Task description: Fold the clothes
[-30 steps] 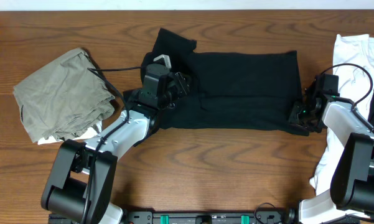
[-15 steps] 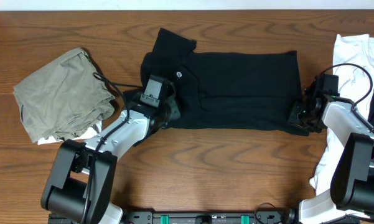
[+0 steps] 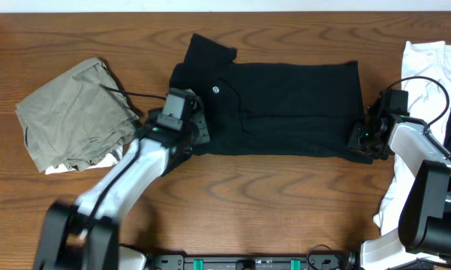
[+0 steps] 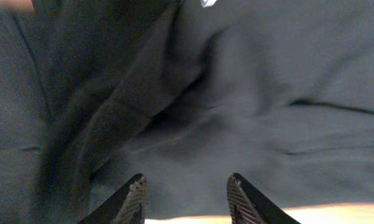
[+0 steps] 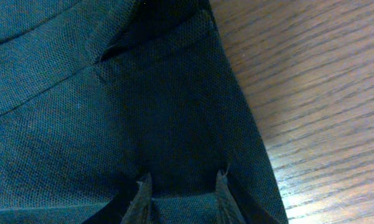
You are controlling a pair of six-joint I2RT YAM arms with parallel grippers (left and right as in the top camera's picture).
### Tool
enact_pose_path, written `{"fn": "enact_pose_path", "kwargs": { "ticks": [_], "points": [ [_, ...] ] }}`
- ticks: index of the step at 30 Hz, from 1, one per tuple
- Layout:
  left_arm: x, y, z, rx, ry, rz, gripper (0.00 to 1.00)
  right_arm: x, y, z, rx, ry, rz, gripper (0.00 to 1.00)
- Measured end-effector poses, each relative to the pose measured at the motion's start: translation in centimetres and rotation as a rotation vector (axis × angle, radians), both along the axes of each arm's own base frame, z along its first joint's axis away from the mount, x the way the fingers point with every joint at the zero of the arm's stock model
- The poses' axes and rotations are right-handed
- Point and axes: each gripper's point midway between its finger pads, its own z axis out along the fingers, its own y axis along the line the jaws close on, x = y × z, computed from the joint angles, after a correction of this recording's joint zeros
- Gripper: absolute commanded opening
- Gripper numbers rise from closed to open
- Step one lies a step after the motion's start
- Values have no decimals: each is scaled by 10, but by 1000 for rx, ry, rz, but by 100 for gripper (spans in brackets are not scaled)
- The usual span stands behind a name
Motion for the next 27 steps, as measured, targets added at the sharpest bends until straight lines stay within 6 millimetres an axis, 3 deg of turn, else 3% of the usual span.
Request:
{"fn": "enact_pose_path", "kwargs": {
  "ticks": [4, 7, 9, 12, 16, 18, 23, 27],
  "points": [
    [6, 26, 54, 42, -171, 62, 43, 0, 0, 0, 0, 0, 0, 33],
    [14, 51, 62, 86, -207, 136, 28, 0, 0, 0, 1, 2, 0, 33],
    [18, 64, 51, 104, -175, 166, 26, -1, 0, 0, 0, 2, 0, 33],
    [21, 76, 15, 115, -71, 183, 22, -1, 0, 0, 1, 3, 0, 33],
    [19, 80, -41, 109, 87, 181, 19, -2, 0, 0, 2, 8, 0, 32],
    [19, 81, -58, 106, 128, 181, 19, -3, 1, 0, 3, 13, 0, 33],
    [22, 88, -86, 97, 178, 198, 19, -4, 1, 0, 3, 17, 0, 33],
    [42, 96, -87, 78, 118, 227, 19, -5, 1, 0, 4, 20, 0, 33]
  ]
}}
